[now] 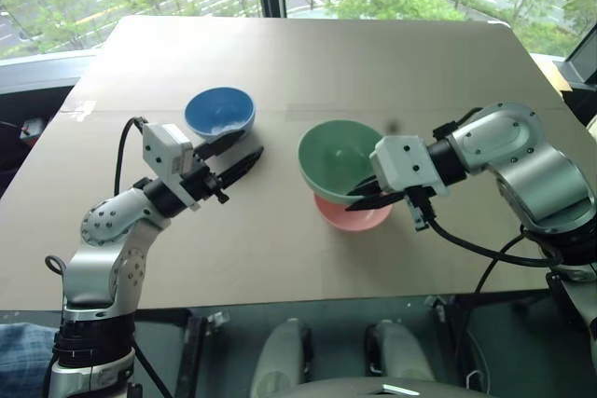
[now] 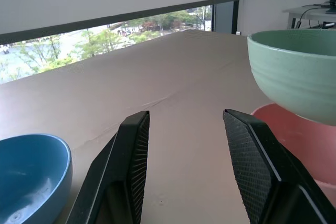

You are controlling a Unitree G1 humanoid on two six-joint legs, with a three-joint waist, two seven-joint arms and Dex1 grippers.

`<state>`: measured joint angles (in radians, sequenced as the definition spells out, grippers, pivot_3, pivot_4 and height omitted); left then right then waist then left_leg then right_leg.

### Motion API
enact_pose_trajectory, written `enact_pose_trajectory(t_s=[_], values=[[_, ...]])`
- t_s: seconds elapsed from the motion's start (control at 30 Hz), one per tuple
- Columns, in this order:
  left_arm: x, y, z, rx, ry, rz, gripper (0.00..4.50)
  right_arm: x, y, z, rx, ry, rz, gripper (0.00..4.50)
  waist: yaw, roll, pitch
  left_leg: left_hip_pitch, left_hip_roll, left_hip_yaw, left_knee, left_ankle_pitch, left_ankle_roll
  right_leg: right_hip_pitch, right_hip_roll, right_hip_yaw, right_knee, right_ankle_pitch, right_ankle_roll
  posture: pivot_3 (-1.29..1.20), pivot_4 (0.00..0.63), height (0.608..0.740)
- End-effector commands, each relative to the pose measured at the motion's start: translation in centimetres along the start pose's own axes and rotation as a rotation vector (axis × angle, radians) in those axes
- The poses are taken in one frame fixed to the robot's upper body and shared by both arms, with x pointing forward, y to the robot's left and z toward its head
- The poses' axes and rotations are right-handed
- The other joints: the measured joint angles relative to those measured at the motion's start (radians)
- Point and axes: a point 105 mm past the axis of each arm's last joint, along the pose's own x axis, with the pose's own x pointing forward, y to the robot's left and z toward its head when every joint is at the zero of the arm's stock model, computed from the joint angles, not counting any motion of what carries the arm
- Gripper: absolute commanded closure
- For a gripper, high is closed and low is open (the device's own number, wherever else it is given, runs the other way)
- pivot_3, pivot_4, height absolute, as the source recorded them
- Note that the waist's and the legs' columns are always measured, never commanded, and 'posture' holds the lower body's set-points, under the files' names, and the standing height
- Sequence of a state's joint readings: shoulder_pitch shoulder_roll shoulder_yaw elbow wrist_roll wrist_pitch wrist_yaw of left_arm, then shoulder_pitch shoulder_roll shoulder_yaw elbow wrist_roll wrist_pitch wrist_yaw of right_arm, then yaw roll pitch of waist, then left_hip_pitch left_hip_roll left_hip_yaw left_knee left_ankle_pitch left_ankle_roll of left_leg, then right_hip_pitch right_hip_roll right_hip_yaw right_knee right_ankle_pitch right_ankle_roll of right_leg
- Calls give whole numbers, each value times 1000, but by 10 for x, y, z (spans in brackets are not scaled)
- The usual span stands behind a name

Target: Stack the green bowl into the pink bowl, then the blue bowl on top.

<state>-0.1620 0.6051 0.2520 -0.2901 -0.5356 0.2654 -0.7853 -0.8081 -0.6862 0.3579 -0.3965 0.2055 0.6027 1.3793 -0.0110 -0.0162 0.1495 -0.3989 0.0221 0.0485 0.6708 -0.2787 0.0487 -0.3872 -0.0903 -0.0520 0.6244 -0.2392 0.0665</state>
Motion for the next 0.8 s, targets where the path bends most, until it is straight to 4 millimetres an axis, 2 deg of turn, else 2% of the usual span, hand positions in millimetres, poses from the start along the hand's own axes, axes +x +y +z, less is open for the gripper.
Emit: enact_pose_trajectory(t_s=[0.03,0.07,0.1,0.13,0.23,0.33,0.4,0.57,0.67,0.8], values=[[0,-1,5,14,-8,-21,2149,-2,2,4,-28,8,-33,2809,0,0,0,0,0,0,0,0,0,0,0,0,0,0,0,0,150,740],[0,-2,5,12,-8,-23,2149,-3,-1,4,-29,6,-62,2809,1,0,0,0,0,0,0,0,0,0,0,0,0,0,0,0,150,740],[1,-2,5,12,-7,-25,2149,-3,-2,4,-29,4,-85,2290,1,0,0,0,0,0,0,0,0,0,0,0,0,0,0,0,150,740],[1,-2,5,11,-6,-25,2149,-5,-3,3,-25,4,-103,2023,1,0,0,0,0,0,0,0,0,0,0,0,0,0,0,0,150,740],[3,2,4,4,7,1,2149,-16,-4,10,42,-106,-158,2023,3,-1,0,0,0,0,1,0,0,0,0,0,-1,0,0,0,150,740],[6,12,1,41,44,56,2149,-42,-7,21,85,-254,-264,2023,10,-1,0,0,0,0,1,0,0,1,0,-1,0,0,0,0,150,740],[6,21,-3,75,82,96,2149,-60,-4,21,119,-295,-325,2023,17,-1,0,0,0,0,1,0,0,1,0,-1,0,0,0,0,150,740],[8,48,-7,134,133,194,2149,-101,8,3,262,-268,-458,2023,30,-2,0,0,0,-1,1,0,1,1,0,-1,0,0,0,0,150,740],[8,73,-20,203,224,278,2149,-124,15,-11,318,-197,-546,2023,27,-2,0,0,-1,0,1,-1,1,2,0,-1,-1,0,0,0,150,740],[13,101,-28,232,280,350,2149,-139,24,-12,342,-145,-585,2023,27,-2,0,1,-1,0,1,-1,1,2,1,-1,-1,0,0,0,150,740]])
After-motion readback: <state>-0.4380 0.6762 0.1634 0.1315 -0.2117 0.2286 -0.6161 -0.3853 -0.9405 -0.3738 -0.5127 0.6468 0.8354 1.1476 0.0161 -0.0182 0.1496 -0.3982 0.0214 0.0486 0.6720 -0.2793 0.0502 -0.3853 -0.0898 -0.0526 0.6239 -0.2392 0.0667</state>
